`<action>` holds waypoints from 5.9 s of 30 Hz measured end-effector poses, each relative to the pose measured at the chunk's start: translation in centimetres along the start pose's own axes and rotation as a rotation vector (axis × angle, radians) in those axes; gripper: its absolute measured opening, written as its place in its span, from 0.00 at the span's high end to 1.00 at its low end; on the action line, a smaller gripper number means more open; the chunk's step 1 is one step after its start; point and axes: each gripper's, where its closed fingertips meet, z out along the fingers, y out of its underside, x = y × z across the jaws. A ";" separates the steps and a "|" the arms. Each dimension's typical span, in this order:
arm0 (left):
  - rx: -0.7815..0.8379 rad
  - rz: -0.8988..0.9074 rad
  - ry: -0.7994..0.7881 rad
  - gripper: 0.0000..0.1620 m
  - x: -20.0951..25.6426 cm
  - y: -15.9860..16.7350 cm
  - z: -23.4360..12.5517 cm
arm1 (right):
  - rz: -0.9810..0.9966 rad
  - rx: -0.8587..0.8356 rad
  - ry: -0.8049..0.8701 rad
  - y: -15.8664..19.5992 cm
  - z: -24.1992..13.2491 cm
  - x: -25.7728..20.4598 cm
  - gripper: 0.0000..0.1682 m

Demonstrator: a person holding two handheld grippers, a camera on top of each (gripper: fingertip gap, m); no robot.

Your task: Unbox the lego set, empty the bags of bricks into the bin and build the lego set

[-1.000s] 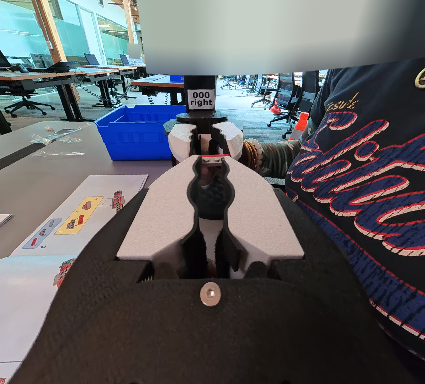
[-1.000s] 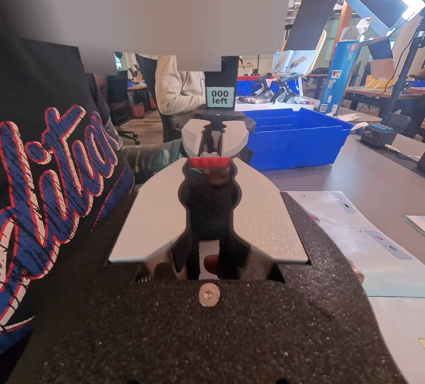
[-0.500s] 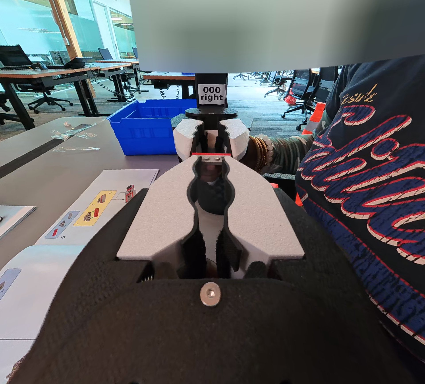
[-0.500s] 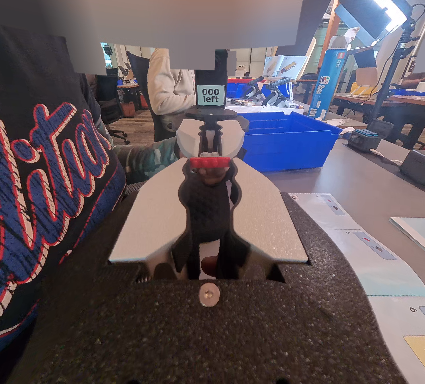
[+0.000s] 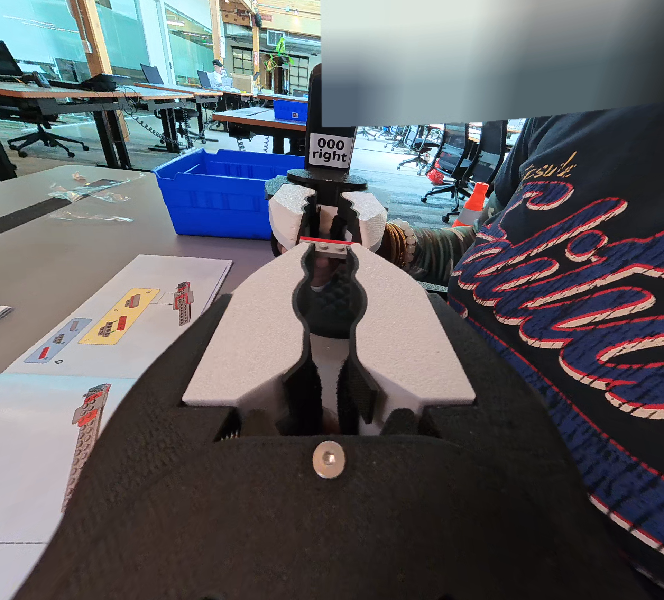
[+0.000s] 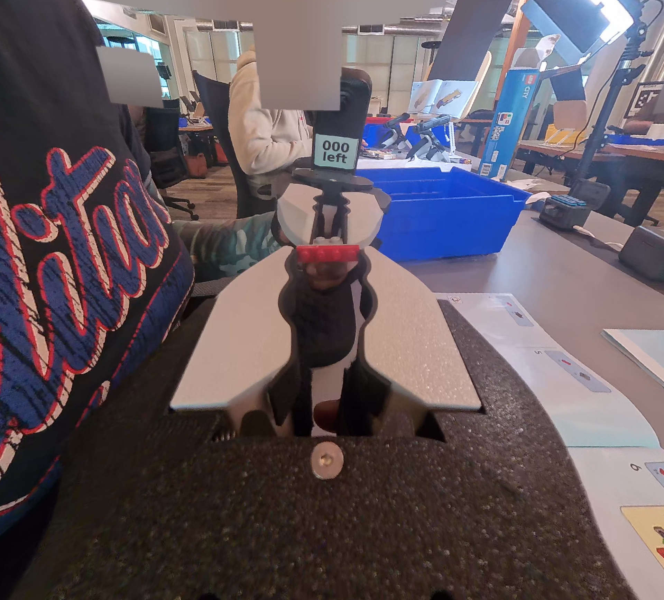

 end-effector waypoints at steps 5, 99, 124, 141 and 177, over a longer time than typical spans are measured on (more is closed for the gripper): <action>-0.017 -0.014 -0.027 0.90 -0.8 1.4 0.0 | 0.045 -0.037 -0.016 1.6 -0.2 0.6 0.81; 0.089 0.025 -0.028 0.90 -1.2 1.9 -1.2 | -0.054 -0.059 -0.061 3.4 0.2 0.1 0.76; 0.053 0.035 -0.029 0.90 -1.1 2.2 -0.6 | 0.006 -0.705 0.739 -1.2 -25.0 2.5 0.76; 0.061 0.009 -0.052 0.90 -1.6 2.2 -0.6 | 0.373 -1.346 0.518 10.0 -40.8 4.5 0.93; 0.071 -0.018 -0.013 0.90 -1.5 2.2 -0.6 | 0.398 -1.314 0.642 9.8 -40.5 6.0 1.00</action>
